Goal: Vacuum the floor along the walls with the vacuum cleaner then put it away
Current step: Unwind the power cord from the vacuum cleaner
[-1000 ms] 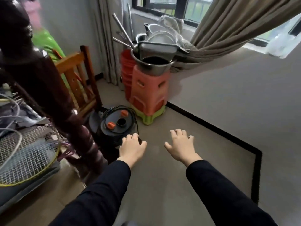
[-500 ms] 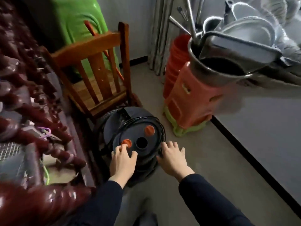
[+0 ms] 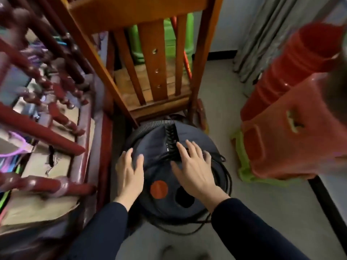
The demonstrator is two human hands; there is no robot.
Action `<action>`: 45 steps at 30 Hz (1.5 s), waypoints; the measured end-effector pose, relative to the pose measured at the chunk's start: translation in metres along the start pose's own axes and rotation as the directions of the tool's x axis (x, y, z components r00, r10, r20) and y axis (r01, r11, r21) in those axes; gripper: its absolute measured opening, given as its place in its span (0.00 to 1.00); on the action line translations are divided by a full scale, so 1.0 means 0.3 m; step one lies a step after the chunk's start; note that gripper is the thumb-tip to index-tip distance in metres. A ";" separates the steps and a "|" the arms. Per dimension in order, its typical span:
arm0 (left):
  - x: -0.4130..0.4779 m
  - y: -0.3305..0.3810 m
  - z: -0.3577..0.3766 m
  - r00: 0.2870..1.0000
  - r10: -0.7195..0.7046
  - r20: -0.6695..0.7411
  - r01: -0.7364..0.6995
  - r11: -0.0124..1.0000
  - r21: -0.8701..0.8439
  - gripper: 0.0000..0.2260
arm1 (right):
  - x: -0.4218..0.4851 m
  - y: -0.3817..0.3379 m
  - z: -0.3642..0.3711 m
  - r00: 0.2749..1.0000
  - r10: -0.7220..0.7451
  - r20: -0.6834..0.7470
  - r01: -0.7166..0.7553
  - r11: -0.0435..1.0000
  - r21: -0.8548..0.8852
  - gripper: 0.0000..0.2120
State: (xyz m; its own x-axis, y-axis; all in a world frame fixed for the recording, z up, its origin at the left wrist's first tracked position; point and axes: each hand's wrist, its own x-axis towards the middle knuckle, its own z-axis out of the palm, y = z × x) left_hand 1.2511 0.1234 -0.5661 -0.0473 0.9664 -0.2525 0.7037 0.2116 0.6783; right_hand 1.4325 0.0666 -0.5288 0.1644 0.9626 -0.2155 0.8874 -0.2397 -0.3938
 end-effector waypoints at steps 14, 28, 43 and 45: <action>0.386 0.023 0.079 0.901 0.031 0.433 -0.025 1.000 -0.018 0.25 | 0.103 -0.032 0.093 0.994 -0.060 -0.089 0.059 0.998 -0.017 0.25; 0.193 -0.044 0.149 0.859 0.107 0.500 -0.236 0.950 0.203 0.21 | -0.100 0.036 0.105 0.998 -0.045 -0.053 0.044 0.999 -0.014 0.25; -0.348 -0.102 0.242 0.808 0.036 0.588 -0.245 0.928 0.280 0.23 | -0.644 0.209 0.154 1.000 -0.027 -0.003 0.027 1.000 -0.009 0.20; -0.418 -0.114 0.251 0.800 0.042 0.598 -0.257 0.925 0.279 0.23 | -0.722 0.216 0.164 1.000 -0.004 -0.013 0.004 1.000 -0.008 0.19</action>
State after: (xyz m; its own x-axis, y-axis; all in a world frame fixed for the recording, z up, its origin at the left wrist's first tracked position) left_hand 1.2861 -0.0160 -0.6096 0.4158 0.6954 -0.5861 0.8609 -0.0932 0.5002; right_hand 1.4332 -0.1637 -0.5516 0.1664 0.9651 -0.2021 0.8914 -0.2349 -0.3876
